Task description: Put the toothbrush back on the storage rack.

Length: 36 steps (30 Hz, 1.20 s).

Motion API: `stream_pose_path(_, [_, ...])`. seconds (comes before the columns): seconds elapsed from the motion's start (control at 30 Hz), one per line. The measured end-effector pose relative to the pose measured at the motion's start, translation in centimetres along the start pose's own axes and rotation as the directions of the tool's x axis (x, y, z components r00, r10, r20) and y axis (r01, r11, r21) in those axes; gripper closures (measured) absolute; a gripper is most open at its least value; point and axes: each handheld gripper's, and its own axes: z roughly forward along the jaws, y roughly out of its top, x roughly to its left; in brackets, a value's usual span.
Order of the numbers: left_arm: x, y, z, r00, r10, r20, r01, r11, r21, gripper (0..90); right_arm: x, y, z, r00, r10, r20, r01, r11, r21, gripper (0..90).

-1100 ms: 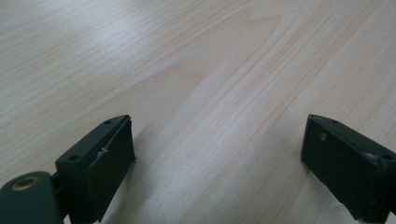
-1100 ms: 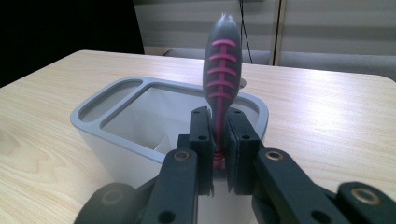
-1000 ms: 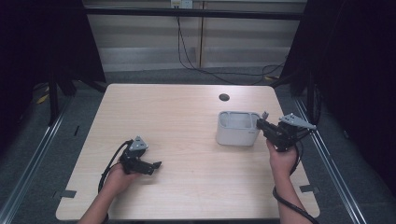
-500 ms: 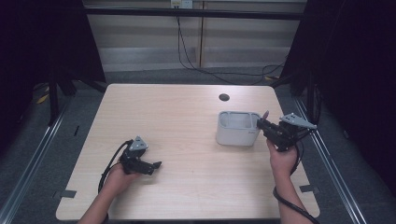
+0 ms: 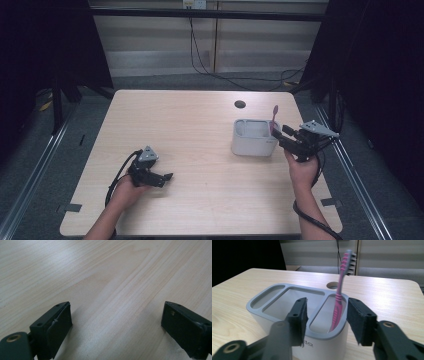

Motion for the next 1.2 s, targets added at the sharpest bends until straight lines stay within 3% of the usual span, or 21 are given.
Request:
stream_pose_path(0.33, [0.0,0.0,0.0,1.0,0.0,0.0,0.0,1.0,0.0,9.1,0.3,0.1,0.1,1.0,-0.004,-0.001,0.004,1.0,0.016,30.1])
stream_pose_path(0.53, [0.0,0.0,0.0,1.0,0.0,0.0,0.0,1.0,0.0,9.1,0.4,0.1,0.0,1.0,-0.002,-0.002,0.002,1.0,0.023,25.0])
stream_pose_path(0.83, [0.0,0.0,0.0,1.0,0.004,-0.003,-0.004,1.0,0.001,9.1,0.6,-0.1,-0.2,0.9997,-0.009,-0.025,0.01,0.999,0.041,24.2])
stream_pose_path(0.97, [0.0,0.0,0.0,1.0,0.004,-0.003,-0.004,1.0,0.002,9.1,1.0,0.0,-0.4,0.9986,-0.043,-0.032,0.044,0.998,0.047,24.4])
stream_pose_path(1.2, [0.0,0.0,0.0,1.0,0.004,-0.003,-0.004,1.0,0.001,9.1,0.9,0.2,-1.2,0.9976,-0.052,-0.047,0.054,0.998,0.042,24.7])
